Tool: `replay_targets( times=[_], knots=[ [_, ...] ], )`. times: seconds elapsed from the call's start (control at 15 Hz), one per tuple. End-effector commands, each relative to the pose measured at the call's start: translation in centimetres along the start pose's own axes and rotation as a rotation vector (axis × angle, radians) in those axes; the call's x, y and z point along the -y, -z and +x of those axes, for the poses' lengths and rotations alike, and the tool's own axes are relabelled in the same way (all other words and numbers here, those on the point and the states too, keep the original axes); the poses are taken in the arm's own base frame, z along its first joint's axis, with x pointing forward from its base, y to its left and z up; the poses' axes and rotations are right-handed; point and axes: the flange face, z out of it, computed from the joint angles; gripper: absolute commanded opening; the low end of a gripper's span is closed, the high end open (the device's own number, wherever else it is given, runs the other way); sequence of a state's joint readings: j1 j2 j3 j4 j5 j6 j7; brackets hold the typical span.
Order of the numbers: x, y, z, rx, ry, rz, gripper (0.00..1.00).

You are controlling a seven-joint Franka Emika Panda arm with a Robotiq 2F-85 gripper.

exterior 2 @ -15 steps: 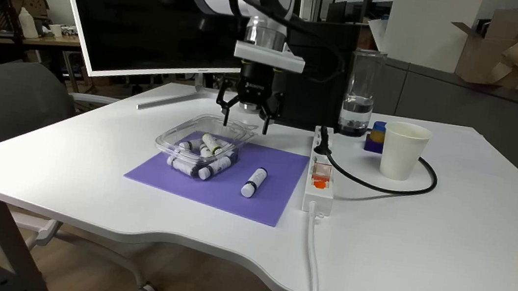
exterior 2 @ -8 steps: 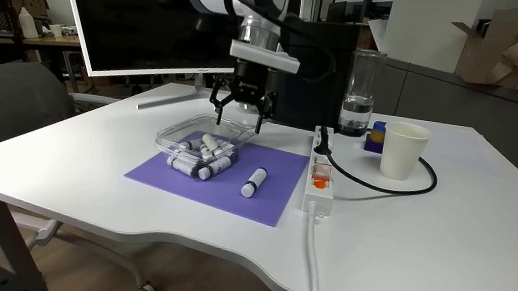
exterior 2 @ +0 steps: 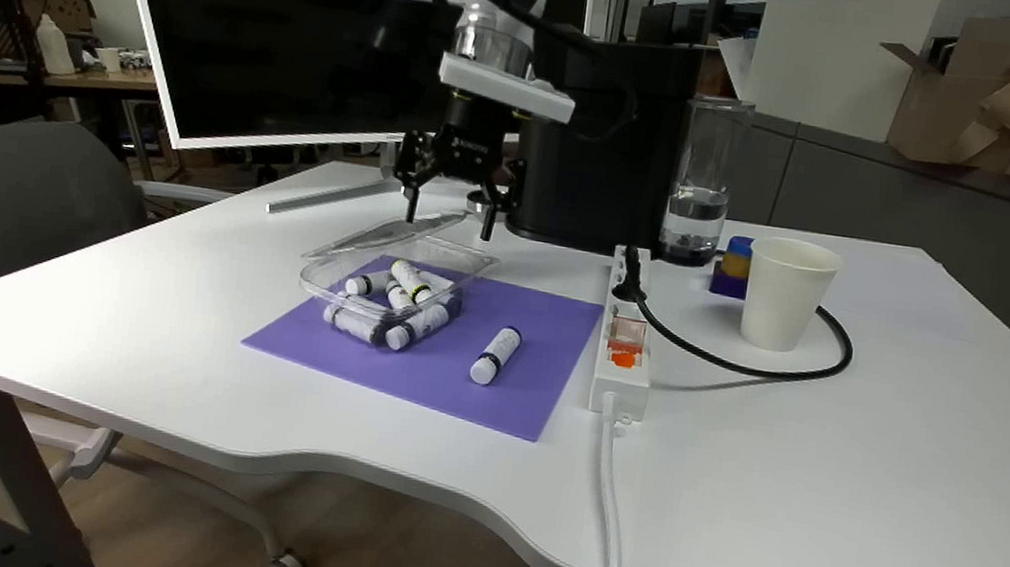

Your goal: Remove the over of the colourless bowl

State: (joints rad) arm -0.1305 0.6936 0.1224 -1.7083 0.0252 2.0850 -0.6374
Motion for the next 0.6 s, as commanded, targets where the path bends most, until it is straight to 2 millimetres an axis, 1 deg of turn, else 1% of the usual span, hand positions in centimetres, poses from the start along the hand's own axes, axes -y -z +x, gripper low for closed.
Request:
replay_targets(
  times=[0.0, 0.27, 0.53],
  knots=[
    [2.2, 2.6, -1.0, -0.015, 0.049, 0.01, 1.0],
    [4.6, 3.8, -1.6, 0.03, 0.031, 0.074, 1.0],
    [7.1, 4.2, -2.0, 0.083, 0.017, 0.14, 1.0]
  ],
)
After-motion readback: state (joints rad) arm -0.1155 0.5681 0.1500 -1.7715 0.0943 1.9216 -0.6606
